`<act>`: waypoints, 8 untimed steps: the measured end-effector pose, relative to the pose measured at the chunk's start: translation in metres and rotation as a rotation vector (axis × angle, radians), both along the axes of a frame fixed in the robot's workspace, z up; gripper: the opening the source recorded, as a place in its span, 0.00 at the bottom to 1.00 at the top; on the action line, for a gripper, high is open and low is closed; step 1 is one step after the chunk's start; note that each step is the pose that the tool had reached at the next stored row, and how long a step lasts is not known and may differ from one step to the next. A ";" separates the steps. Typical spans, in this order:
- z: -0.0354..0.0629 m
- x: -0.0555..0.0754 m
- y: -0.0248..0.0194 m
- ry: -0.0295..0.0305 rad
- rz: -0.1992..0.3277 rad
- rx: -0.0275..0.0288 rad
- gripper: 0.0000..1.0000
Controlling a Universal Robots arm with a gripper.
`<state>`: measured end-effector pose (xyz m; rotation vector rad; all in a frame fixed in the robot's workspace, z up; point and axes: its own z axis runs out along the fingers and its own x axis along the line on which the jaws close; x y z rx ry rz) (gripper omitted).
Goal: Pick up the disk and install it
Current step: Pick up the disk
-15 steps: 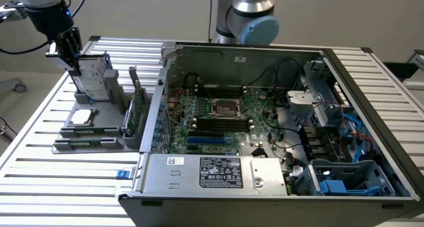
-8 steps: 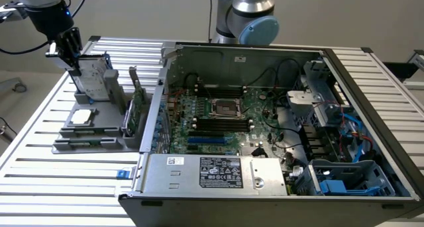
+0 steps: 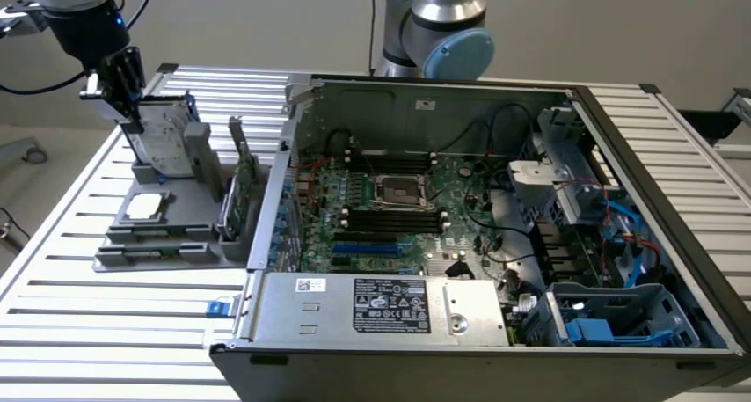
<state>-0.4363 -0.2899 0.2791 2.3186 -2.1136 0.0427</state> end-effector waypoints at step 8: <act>0.0016 0.000 0.0000 0.0001 0.000 0.0000 0.33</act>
